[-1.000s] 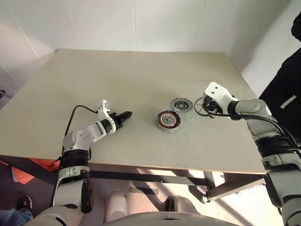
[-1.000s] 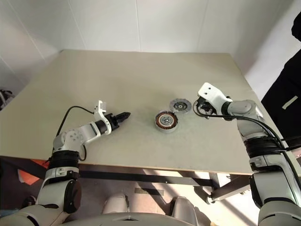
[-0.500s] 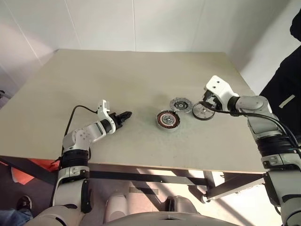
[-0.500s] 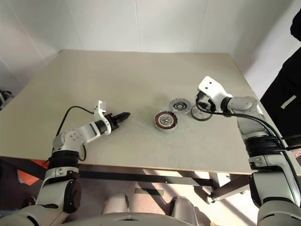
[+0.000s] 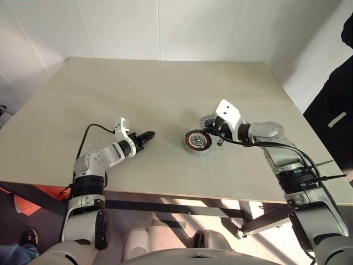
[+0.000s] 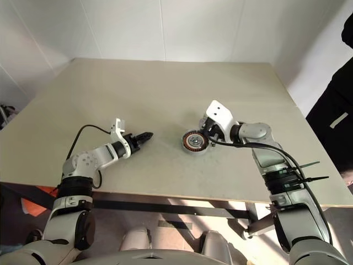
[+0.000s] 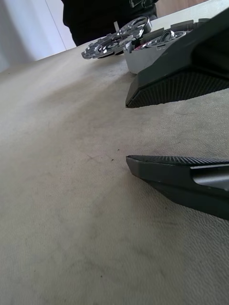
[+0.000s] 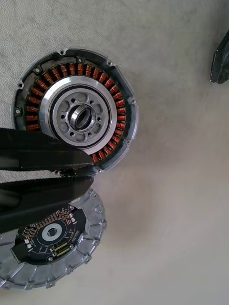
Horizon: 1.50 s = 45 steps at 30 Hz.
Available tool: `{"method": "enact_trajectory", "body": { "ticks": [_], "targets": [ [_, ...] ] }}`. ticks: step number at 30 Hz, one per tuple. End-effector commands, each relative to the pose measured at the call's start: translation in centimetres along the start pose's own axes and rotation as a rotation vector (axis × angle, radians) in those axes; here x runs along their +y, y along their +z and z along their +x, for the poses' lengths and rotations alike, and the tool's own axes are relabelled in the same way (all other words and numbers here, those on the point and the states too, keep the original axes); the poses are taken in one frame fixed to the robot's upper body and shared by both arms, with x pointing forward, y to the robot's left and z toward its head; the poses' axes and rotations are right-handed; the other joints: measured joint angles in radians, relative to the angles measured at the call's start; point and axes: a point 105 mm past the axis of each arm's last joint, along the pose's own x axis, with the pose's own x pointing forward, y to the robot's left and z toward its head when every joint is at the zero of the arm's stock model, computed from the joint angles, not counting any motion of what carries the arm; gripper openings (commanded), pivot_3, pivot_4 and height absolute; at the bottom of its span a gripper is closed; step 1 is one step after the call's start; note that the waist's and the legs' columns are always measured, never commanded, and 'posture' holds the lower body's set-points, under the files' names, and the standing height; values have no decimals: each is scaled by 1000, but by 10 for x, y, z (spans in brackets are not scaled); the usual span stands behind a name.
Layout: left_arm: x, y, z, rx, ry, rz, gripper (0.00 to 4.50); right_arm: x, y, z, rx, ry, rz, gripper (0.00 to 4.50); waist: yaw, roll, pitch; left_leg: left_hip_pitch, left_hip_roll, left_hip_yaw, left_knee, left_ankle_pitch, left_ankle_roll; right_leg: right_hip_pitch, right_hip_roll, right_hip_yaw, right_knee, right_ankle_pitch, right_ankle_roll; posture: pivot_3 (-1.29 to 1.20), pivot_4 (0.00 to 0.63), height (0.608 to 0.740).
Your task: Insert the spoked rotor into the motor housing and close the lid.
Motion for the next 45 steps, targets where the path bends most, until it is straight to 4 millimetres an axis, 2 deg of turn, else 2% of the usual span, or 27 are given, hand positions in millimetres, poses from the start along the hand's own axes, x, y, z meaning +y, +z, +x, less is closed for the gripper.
{"method": "enact_trajectory", "body": {
  "ticks": [1,15,17,20,25,30,34,37,39,40,42,45],
  "targets": [
    [-4,9,-3,-27,-11,33,1726,-1,5,1,-3,-6,-36,31,0,0,0,0,0,0,0,0,0,0,0,0,0,0,0,0,0,740],
    [-4,10,-4,-34,-4,33,1726,23,10,10,-30,65,-16,31,0,0,0,0,0,0,0,0,0,0,0,0,0,0,0,0,0,740],
    [-3,11,-4,-34,-3,34,1726,27,8,11,-27,74,4,31,0,0,0,0,0,0,0,0,0,0,0,0,0,0,0,0,0,740],
    [-2,12,-5,-39,0,33,1726,34,-6,16,13,80,37,31,0,0,0,0,0,0,0,0,0,0,0,0,0,0,0,0,0,740],
    [-2,12,-6,-42,3,34,1726,33,-8,15,21,73,37,31,0,0,0,0,0,0,0,0,0,0,0,0,0,0,0,0,0,740],
    [-2,13,-5,-43,2,34,1726,22,1,10,3,44,6,31,0,0,0,0,0,0,0,0,0,0,0,0,0,0,0,0,0,740],
    [-3,12,-4,-42,-3,34,1726,1,17,-2,-28,-22,-39,31,0,0,0,0,0,0,0,0,0,0,0,0,0,0,0,0,0,740],
    [-4,11,-4,-40,-8,35,1726,-24,16,-13,-1,-117,-72,31,0,0,0,0,0,0,0,0,-1,0,0,0,0,0,0,0,0,740],
    [-5,11,-4,-41,-16,35,1726,-50,10,-18,16,-239,-35,31,-1,0,0,0,0,0,0,0,-1,0,0,0,0,0,0,0,0,740],
    [-7,12,-4,-45,-22,32,1726,-73,4,-24,29,-367,38,31,-1,0,0,0,0,0,0,0,-1,0,0,0,0,0,0,0,0,740],
    [-8,13,-3,-47,-27,30,1726,-104,-6,-35,24,-543,208,31,-3,0,0,0,0,0,0,1,-1,0,0,0,0,0,0,0,0,740],
    [-8,12,-3,-42,-27,31,1726,-118,-11,-43,-43,-636,468,31,-1,0,0,0,0,0,0,1,-2,-1,0,0,1,0,0,0,0,740]
  ]
}}
